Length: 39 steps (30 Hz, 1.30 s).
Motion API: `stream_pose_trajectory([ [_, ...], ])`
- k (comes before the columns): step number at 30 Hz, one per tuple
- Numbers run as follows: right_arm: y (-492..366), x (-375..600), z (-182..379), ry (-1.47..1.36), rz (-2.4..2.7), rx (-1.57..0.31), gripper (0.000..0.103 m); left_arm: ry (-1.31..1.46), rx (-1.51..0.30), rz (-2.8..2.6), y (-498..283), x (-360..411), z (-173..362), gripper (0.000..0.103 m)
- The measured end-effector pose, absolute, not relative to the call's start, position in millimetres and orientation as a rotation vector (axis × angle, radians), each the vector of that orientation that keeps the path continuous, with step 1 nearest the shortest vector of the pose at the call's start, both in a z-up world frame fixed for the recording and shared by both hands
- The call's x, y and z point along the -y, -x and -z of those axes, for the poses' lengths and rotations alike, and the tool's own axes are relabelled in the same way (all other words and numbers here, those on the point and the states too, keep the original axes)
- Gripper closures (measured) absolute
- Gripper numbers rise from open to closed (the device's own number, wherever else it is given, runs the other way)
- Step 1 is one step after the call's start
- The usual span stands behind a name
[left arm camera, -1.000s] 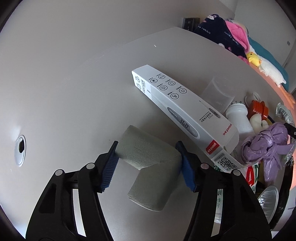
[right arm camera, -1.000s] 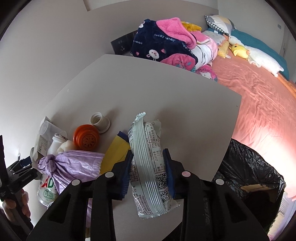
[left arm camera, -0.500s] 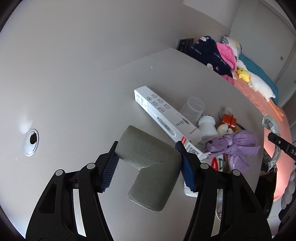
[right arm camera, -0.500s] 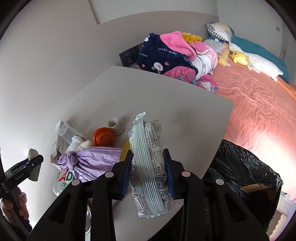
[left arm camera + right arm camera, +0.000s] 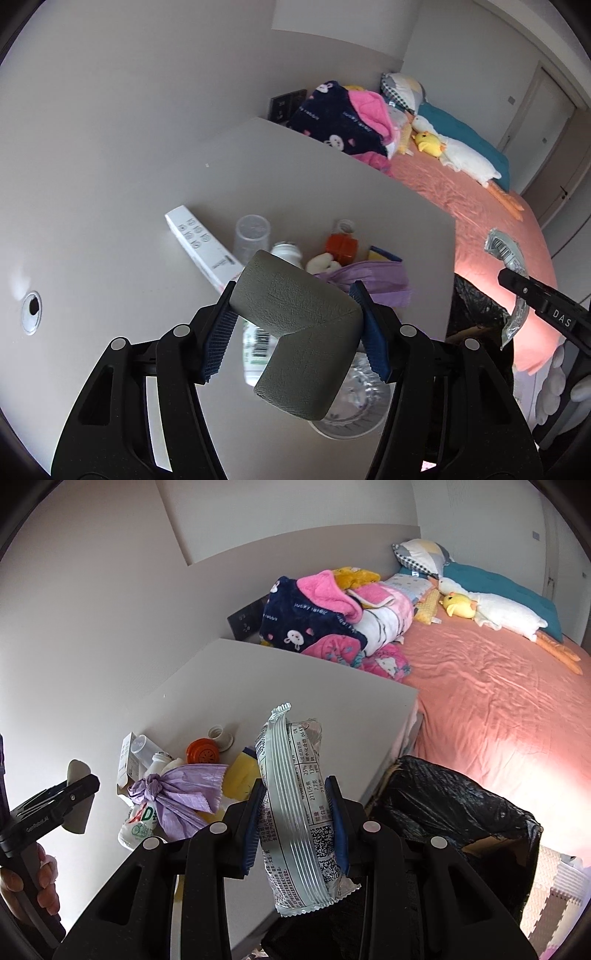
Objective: Collect trash
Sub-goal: 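Carry the foam corner and wrapper to the black trash bag and release both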
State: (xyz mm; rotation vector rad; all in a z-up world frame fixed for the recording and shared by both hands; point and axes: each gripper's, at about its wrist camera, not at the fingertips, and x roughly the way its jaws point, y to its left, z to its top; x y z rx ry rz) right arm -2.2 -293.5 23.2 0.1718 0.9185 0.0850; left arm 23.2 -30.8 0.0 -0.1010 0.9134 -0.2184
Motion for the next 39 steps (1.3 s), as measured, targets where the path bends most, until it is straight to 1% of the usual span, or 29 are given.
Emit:
stream_pose_trajectory([
  [9, 32, 332, -38, -0.199, -0.028, -0.881, 0.069, 0.059, -0.899, 0.367, -13, 94, -13, 0.043],
  [25, 84, 405, -55, -0.266, 0.106, -0.819, 0.069, 0.011, -0.922, 0.631, 7, 191, -17, 0.043],
  [27, 90, 414, -58, -0.28, 0.122, -0.812, 0.069, 0.006, -0.931, 0.687, 11, 202, -16, 0.042],
  [28, 93, 419, -59, -0.292, 0.13, -0.804, 0.068, 0.001, -0.942, 0.722, 12, 208, -15, 0.038],
  [29, 96, 423, -61, -0.302, 0.131, -0.799, 0.065, -0.004, -0.952, 0.75, 14, 214, -13, 0.021],
  [30, 98, 427, -62, -0.312, 0.139, -0.796, 0.048, -0.003, -0.954, 0.768, 16, 220, -12, 0.007],
  [31, 103, 432, -64, -0.318, 0.169, -0.785, 0.029, 0.003, -0.951, 0.786, 17, 224, -11, 0.007],
  [32, 108, 435, -68, -0.313, 0.212, -0.76, 0.025, 0.012, -0.958, 0.8, 18, 228, -9, 0.007],
  [36, 118, 446, -75, -0.302, 0.253, -0.727, 0.025, 0.05, -1.006, 0.811, 17, 238, 0, 0.007],
  [39, 121, 452, -75, -0.306, 0.264, -0.721, 0.025, 0.047, -1.004, 0.809, 20, 241, -1, 0.007],
])
